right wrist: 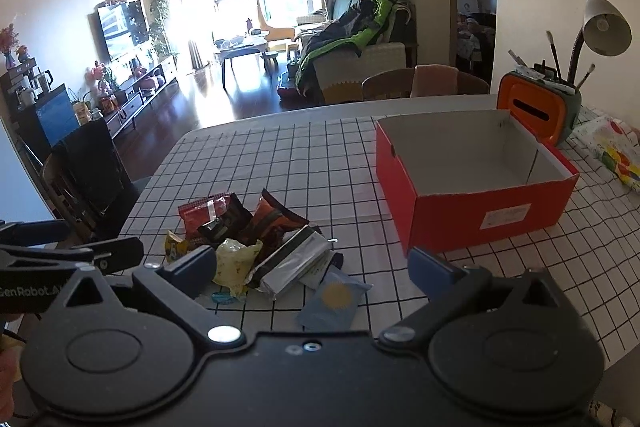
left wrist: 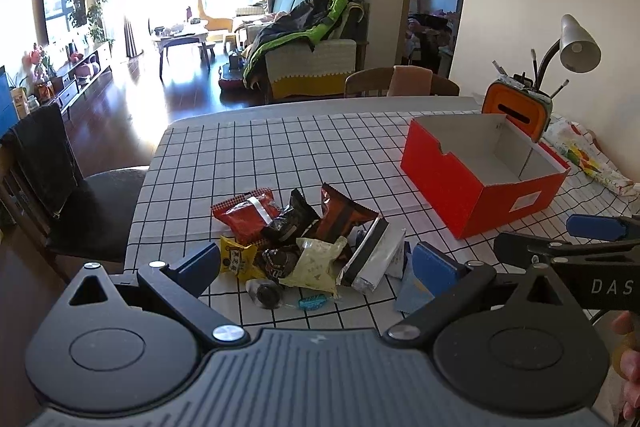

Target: Organize snacks

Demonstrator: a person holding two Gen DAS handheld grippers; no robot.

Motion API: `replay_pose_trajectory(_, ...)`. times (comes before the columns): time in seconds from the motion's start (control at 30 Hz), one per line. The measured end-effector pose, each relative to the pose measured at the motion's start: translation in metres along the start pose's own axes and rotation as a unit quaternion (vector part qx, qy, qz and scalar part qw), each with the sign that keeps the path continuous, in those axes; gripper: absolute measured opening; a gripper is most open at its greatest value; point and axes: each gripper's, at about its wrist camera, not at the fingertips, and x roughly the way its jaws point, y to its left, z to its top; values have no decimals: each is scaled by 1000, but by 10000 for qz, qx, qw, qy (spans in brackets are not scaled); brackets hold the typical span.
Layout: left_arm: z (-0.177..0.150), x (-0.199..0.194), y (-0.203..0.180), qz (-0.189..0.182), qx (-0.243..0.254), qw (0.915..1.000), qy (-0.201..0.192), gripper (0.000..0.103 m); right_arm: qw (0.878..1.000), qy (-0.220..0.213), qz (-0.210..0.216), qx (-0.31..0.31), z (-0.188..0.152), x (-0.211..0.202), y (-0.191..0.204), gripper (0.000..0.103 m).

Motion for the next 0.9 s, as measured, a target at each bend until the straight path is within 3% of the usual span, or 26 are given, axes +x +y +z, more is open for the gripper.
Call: replay_pose_trajectory(0.9,2,-6,-4,-63,96,9999,-122,103,9998,-199,-42,-29,3,-11,3,102)
